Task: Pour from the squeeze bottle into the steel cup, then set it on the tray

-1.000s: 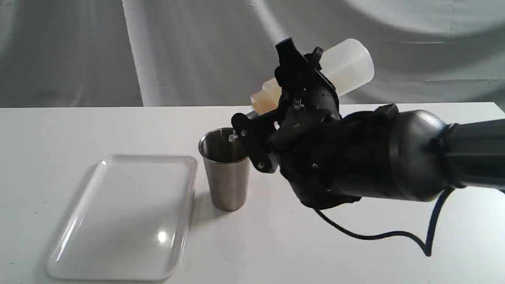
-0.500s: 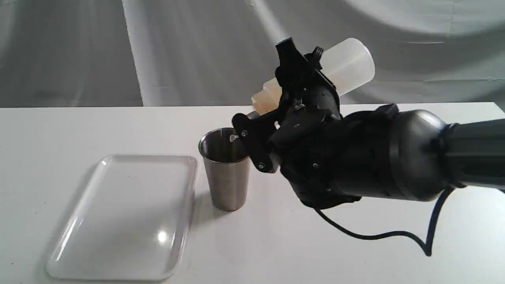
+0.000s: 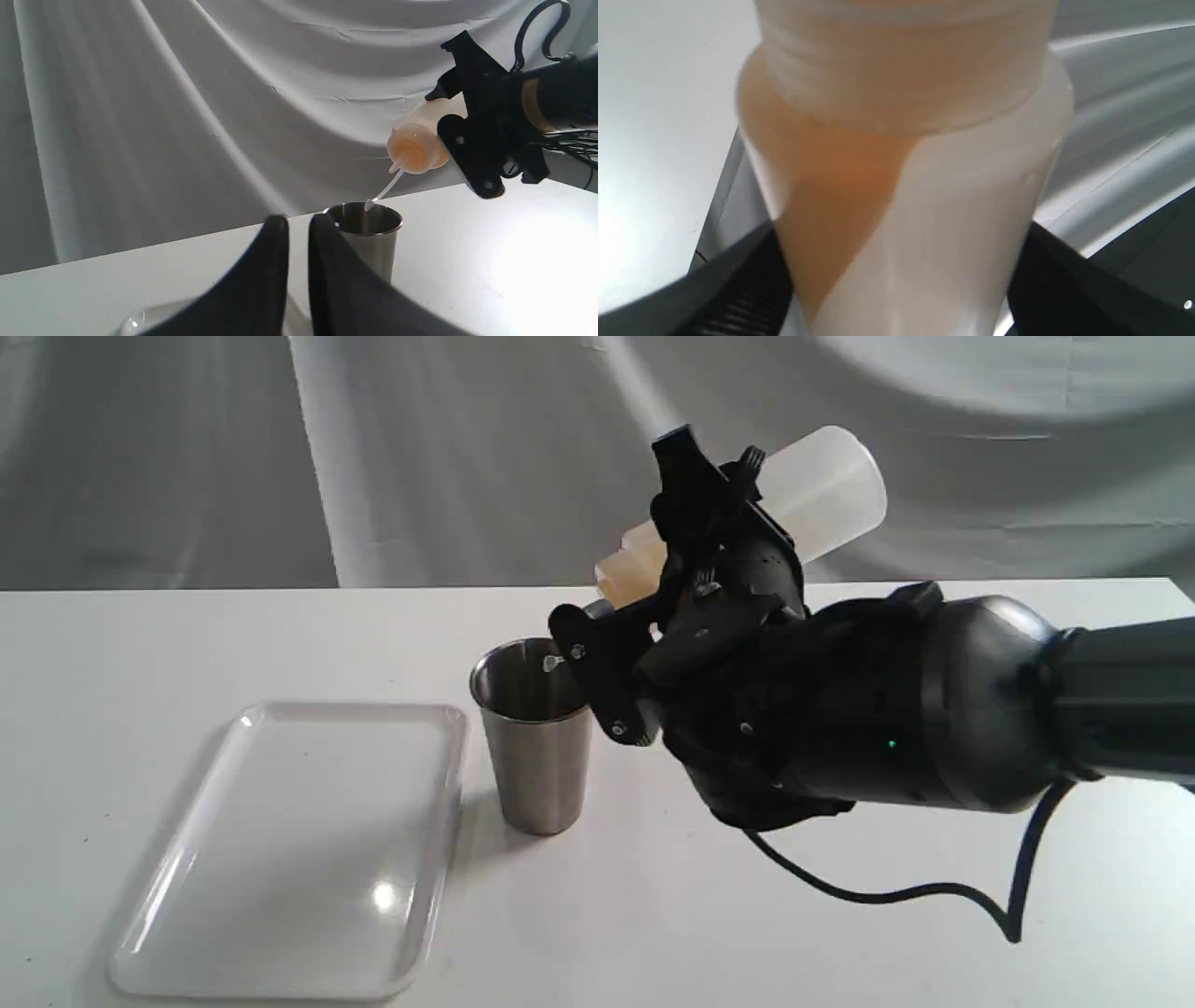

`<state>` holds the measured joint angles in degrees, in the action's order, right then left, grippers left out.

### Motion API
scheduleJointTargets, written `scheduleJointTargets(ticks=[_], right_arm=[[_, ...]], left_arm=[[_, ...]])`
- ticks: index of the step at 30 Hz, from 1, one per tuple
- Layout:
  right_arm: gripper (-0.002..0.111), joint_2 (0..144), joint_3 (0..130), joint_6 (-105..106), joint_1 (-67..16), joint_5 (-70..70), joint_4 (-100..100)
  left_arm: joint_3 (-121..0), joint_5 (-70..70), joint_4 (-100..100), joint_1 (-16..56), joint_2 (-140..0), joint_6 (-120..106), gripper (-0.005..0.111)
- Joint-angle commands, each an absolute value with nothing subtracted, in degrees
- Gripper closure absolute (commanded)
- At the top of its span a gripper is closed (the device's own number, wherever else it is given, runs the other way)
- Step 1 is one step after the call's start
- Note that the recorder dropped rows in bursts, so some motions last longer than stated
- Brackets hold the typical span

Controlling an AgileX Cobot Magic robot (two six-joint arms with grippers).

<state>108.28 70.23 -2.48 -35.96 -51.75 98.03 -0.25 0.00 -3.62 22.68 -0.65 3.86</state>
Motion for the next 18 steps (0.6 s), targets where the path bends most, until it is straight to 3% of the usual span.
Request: scheduleJointTargets(ticks=[1, 18], right_arm=[[0.076, 107.7, 70.7, -3.2, -36.0, -53.3, 99.9], [0.076, 107.7, 70.7, -20.9, -35.9, -53.5, 99.9]], left_arm=[[0.0, 0.0, -3.9, 22.6, -0.8, 4.0, 0.098], [0.0, 0.0, -3.9, 22.6, -0.8, 4.0, 0.098]])
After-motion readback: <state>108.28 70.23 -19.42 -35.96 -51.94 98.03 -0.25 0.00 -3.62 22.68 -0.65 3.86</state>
